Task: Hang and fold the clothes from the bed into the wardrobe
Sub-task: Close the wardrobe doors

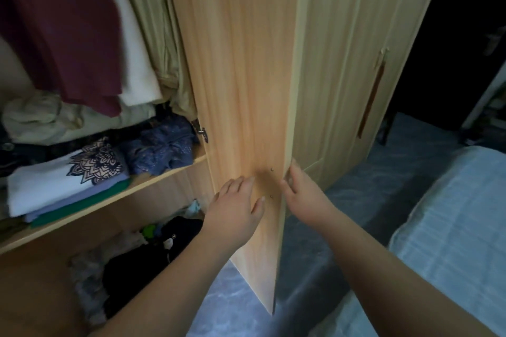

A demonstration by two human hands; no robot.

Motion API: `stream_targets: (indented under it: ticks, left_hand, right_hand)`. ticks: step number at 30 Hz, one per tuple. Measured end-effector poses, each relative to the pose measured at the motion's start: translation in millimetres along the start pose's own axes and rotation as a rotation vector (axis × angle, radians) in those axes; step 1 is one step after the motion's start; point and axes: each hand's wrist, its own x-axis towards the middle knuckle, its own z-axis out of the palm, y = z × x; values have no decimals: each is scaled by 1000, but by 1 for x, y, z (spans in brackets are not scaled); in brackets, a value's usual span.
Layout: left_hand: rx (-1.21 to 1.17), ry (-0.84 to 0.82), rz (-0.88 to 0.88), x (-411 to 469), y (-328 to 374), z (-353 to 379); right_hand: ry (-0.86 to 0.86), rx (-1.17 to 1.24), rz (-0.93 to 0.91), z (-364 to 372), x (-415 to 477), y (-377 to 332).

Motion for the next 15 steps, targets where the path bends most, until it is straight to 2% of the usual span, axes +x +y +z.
stream_targets:
  ticks: [5, 15]
  left_hand:
    - [18, 31, -80, -30, -25, -10]
    - [6, 104, -262, -94, -107, -36]
  right_hand:
    - [23, 79, -49, 19, -22, -5]
    - [-95, -18, -270, 95, -44, -67]
